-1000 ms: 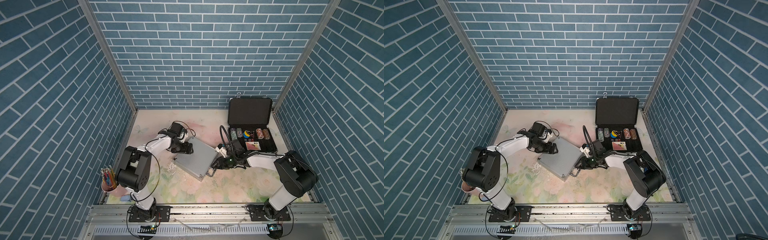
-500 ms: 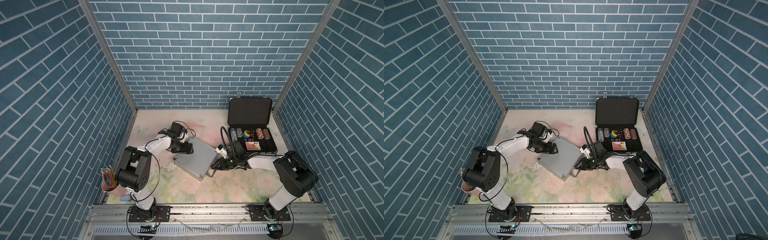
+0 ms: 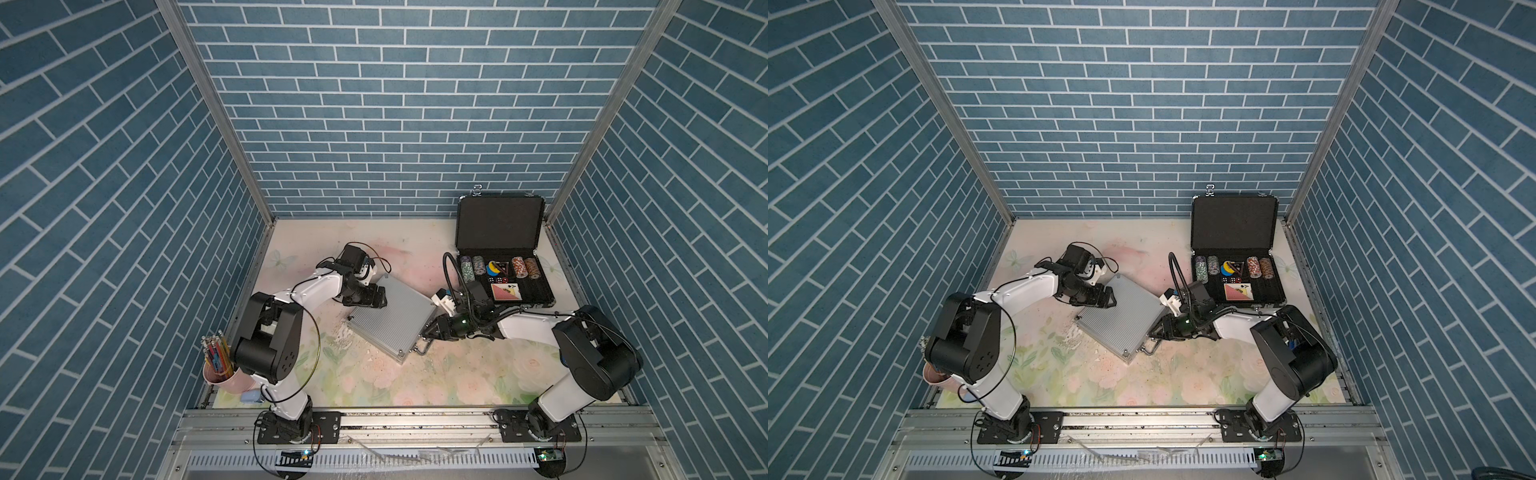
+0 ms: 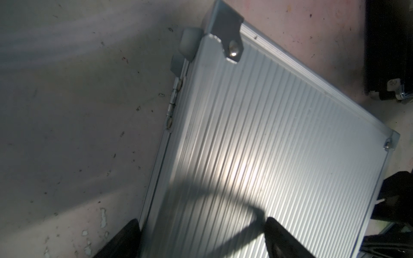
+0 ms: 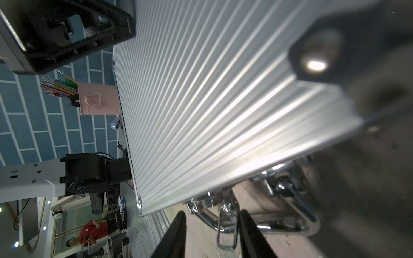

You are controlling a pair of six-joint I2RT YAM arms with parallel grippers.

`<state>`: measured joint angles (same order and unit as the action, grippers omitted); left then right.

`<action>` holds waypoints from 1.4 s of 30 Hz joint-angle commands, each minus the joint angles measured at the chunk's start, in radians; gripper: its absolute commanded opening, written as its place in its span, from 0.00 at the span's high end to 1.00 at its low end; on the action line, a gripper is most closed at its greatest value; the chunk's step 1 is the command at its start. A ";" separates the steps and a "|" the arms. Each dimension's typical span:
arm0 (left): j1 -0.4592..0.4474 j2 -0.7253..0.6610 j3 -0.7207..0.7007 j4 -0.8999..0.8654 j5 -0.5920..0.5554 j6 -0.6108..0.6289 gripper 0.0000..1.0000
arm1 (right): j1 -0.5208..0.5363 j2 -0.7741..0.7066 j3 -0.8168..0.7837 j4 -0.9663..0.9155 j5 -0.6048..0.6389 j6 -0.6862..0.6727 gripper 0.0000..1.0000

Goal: Close the poker set cases
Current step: Fasten the fastener on the poker set case.

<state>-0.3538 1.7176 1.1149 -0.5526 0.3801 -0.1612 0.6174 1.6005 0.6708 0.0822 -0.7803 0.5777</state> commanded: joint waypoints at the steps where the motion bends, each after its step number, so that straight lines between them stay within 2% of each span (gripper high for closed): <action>1: -0.016 0.056 -0.051 -0.091 -0.046 -0.001 0.13 | 0.007 -0.025 -0.006 0.002 -0.036 0.023 0.60; 17: -0.017 0.051 -0.055 -0.091 -0.041 -0.003 0.13 | 0.026 -0.038 0.024 0.028 -0.047 0.068 0.61; 33: -0.021 0.038 -0.066 -0.093 -0.043 -0.004 0.13 | 0.028 -0.059 0.034 0.017 0.051 0.091 0.62; 35: -0.021 0.032 -0.069 -0.095 -0.047 -0.003 0.13 | 0.028 -0.083 0.024 -0.028 0.083 0.086 0.64; 42: -0.021 0.028 -0.078 -0.089 -0.050 -0.003 0.13 | 0.032 -0.154 -0.034 -0.141 0.188 0.118 0.85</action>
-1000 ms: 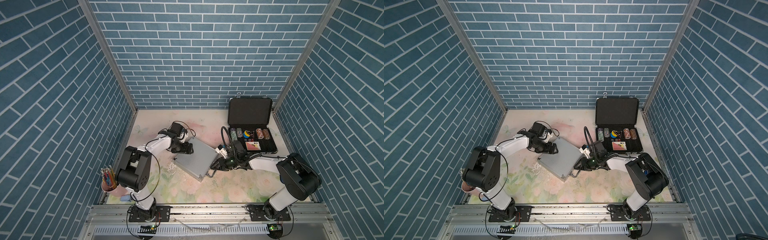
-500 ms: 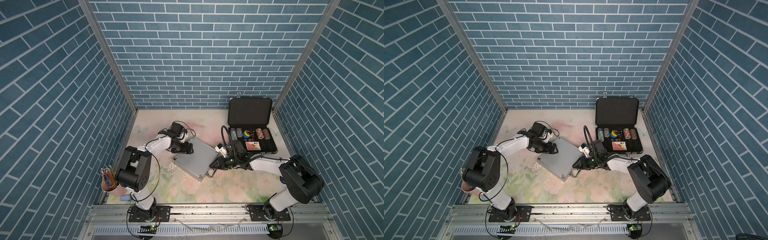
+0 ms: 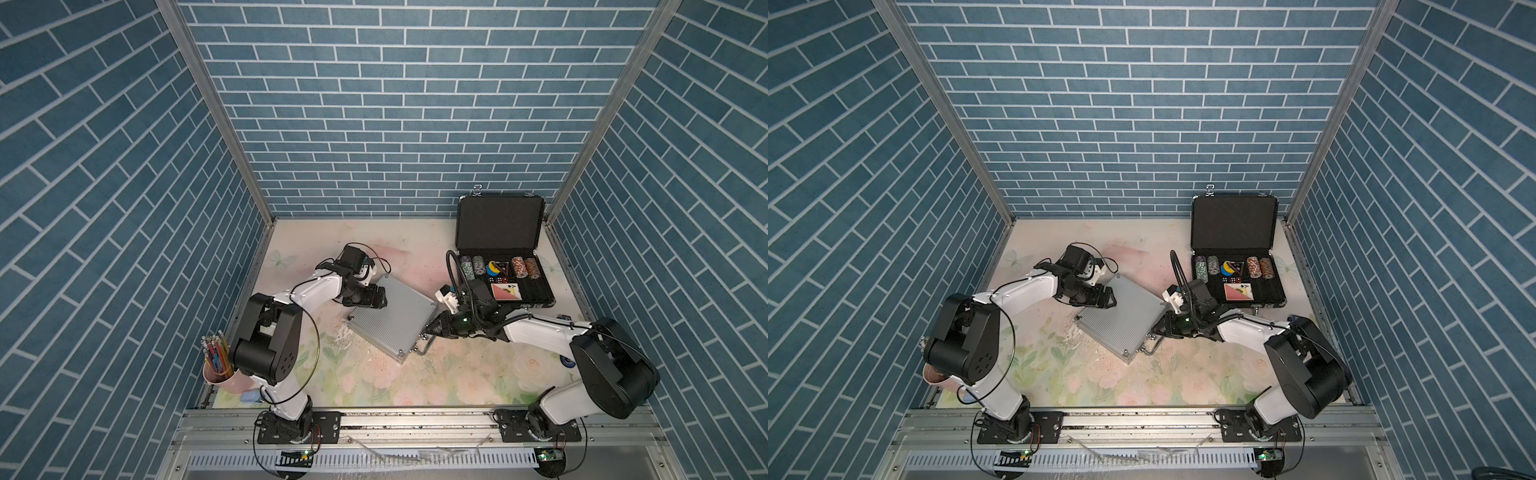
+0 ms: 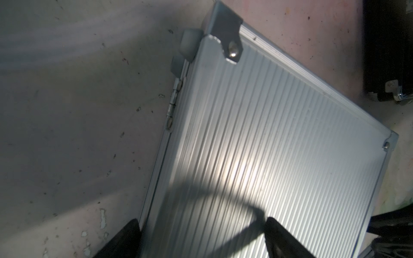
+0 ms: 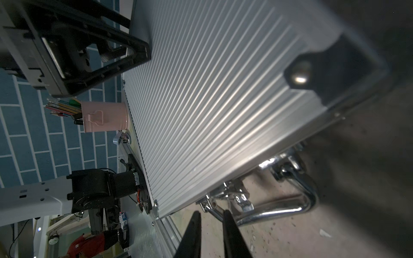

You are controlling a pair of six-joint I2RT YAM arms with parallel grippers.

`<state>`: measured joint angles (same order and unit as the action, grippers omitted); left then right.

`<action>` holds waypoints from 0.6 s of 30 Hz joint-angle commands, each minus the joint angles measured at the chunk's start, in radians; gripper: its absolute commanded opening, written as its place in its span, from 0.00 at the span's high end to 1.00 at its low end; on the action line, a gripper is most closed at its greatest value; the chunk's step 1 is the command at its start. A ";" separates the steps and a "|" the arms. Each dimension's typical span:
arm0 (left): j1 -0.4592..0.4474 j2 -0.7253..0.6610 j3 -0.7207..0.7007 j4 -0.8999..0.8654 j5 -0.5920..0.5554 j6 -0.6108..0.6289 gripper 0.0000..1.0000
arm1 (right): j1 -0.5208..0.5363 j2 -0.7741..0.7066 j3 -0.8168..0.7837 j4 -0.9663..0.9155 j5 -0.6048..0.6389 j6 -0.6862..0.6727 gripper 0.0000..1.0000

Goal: Close the poker set cases
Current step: Fasten the fastener on the poker set case.

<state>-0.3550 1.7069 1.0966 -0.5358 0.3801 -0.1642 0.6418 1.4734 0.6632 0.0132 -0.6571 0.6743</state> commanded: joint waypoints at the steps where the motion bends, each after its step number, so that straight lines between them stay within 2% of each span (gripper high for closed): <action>1: -0.019 0.039 -0.061 -0.104 -0.049 0.000 0.13 | 0.008 -0.027 -0.024 -0.081 0.071 0.028 0.87; 4: -0.020 0.037 -0.063 -0.106 -0.047 0.001 0.13 | 0.020 -0.008 -0.007 -0.114 0.085 0.040 0.91; 18: -0.019 0.027 -0.079 -0.098 -0.044 0.005 0.13 | 0.061 0.060 0.033 -0.106 0.114 0.082 0.91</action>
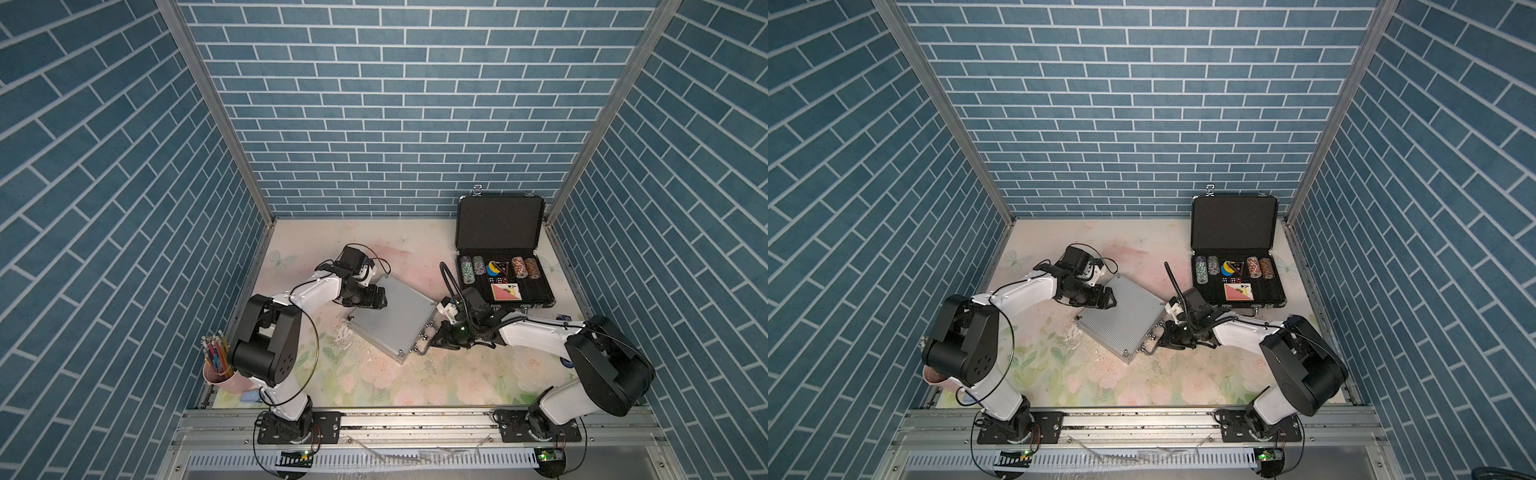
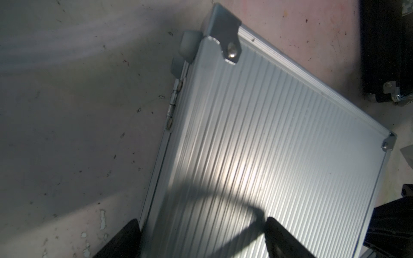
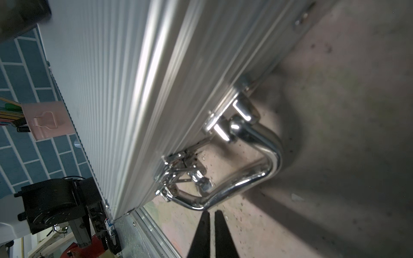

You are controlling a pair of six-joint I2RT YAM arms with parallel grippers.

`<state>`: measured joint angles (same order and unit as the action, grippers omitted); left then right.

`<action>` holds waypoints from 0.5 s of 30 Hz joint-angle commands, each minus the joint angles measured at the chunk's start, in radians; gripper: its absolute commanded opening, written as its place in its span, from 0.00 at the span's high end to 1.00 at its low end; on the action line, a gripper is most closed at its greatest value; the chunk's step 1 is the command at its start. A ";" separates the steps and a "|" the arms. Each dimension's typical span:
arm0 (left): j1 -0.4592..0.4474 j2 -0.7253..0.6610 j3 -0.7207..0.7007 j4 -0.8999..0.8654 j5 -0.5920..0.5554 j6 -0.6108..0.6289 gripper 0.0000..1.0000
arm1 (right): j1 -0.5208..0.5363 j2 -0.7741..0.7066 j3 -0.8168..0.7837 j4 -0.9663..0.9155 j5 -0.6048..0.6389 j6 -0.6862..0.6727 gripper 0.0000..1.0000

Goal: Close the poker set cases
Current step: Fasten the fastener on the poker set case.

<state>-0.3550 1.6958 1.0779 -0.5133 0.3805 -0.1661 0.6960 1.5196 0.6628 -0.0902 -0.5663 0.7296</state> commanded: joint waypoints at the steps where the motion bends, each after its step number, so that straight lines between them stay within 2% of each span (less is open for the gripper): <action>1: -0.019 0.036 -0.062 -0.121 -0.043 0.007 0.13 | 0.007 0.017 0.036 -0.001 0.025 0.030 0.91; 15: -0.019 0.031 -0.067 -0.121 -0.043 0.007 0.13 | 0.008 0.078 0.076 -0.014 0.039 0.042 0.89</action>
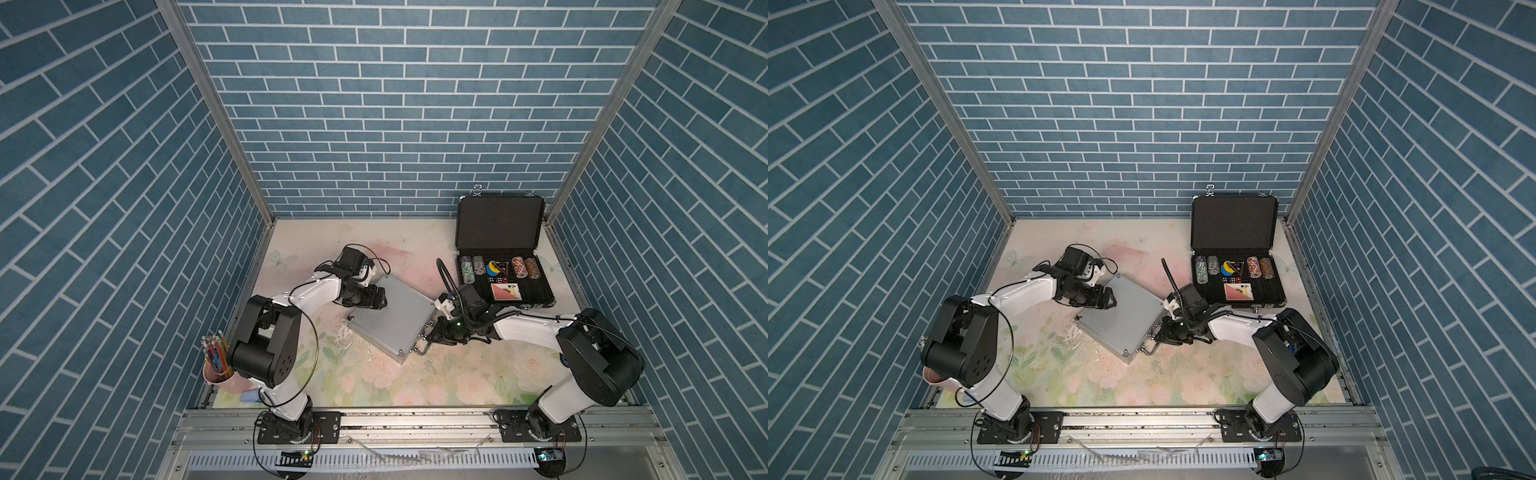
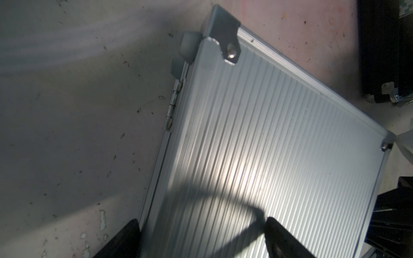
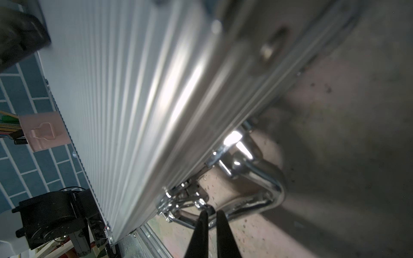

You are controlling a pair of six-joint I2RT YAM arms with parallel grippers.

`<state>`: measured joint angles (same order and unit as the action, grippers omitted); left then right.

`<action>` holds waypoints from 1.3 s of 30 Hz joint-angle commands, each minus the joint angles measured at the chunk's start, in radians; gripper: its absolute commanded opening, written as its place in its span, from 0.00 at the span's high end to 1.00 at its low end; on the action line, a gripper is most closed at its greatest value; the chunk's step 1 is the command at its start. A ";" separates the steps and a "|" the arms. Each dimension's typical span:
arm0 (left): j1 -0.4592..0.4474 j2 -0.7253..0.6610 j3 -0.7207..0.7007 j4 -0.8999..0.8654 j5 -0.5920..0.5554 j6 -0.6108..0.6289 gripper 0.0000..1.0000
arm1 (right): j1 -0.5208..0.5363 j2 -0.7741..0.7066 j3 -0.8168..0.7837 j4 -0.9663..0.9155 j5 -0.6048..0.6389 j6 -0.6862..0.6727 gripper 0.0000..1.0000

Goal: Close the poker set cases
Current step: Fasten the fastener on the poker set case.

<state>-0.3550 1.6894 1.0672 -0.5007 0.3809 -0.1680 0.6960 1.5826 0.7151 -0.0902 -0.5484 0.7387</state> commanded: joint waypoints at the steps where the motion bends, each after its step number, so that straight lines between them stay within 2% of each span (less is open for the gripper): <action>1: -0.020 0.038 -0.056 -0.134 -0.041 0.009 0.13 | 0.007 0.018 0.024 -0.016 0.022 0.033 0.89; 14: -0.019 0.048 -0.061 -0.127 -0.030 0.008 0.13 | 0.026 0.049 0.049 -0.052 0.058 0.034 0.90; 30: -0.021 0.064 -0.087 -0.113 0.005 0.015 0.13 | 0.100 0.124 0.090 -0.059 0.101 0.071 0.88; 35: -0.021 0.061 -0.080 -0.115 -0.003 0.015 0.13 | 0.099 0.094 0.099 -0.105 0.119 0.065 0.86; 39: -0.021 0.002 -0.054 -0.125 -0.028 -0.011 0.10 | 0.090 0.021 0.138 -0.229 0.134 0.023 0.80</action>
<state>-0.3527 1.6810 1.0496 -0.4831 0.3962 -0.1707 0.7647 1.6505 0.8249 -0.1852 -0.3775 0.7849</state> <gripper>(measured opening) 0.893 0.187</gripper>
